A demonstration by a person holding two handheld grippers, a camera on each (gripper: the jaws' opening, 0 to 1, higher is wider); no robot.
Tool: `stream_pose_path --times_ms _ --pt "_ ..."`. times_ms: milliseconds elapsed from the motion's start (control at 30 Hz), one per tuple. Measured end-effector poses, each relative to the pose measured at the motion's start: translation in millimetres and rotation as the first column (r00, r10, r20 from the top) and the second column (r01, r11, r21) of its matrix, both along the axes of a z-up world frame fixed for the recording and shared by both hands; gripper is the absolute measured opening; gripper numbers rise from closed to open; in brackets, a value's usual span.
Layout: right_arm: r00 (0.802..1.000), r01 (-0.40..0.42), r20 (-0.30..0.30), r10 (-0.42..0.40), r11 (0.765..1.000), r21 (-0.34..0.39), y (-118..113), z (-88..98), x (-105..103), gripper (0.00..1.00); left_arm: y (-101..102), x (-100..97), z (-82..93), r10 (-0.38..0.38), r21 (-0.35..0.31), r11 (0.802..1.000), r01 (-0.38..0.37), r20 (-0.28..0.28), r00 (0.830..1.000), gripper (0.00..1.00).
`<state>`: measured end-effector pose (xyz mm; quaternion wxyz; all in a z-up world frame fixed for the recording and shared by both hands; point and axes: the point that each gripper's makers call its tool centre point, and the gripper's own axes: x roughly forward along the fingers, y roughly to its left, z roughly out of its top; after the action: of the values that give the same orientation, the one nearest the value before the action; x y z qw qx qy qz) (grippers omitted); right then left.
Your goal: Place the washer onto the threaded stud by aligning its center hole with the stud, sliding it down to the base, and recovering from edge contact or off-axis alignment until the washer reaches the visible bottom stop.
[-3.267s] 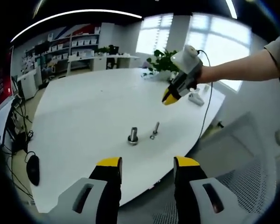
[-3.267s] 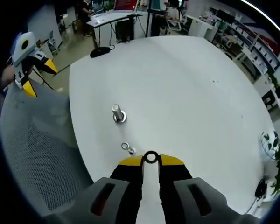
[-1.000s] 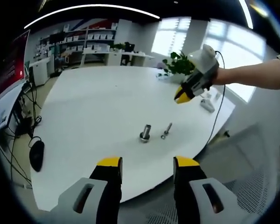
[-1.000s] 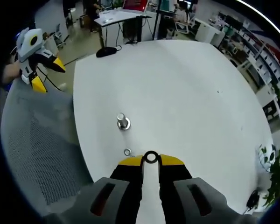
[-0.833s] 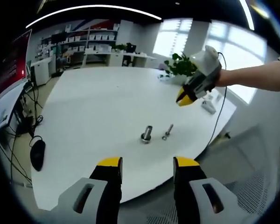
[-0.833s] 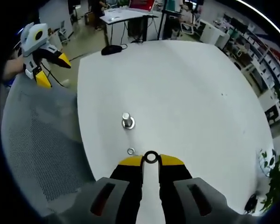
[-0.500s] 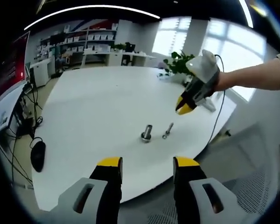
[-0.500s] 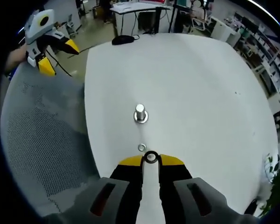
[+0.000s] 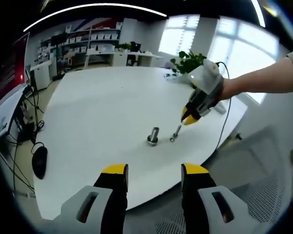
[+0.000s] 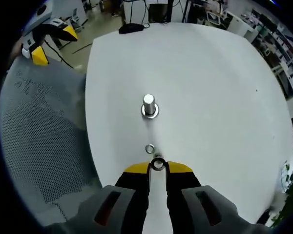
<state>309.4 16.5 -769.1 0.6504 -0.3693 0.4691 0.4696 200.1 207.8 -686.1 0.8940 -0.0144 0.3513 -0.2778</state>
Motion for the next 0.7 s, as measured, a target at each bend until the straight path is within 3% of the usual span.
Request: stream_pose_path --times_ms 700 --pt "0.999 -0.022 -0.03 0.02 0.999 -0.046 -1 -19.6 2 0.13 0 -0.7 -2.5 -0.004 0.012 1.0 0.004 -0.012 1.0 0.42"
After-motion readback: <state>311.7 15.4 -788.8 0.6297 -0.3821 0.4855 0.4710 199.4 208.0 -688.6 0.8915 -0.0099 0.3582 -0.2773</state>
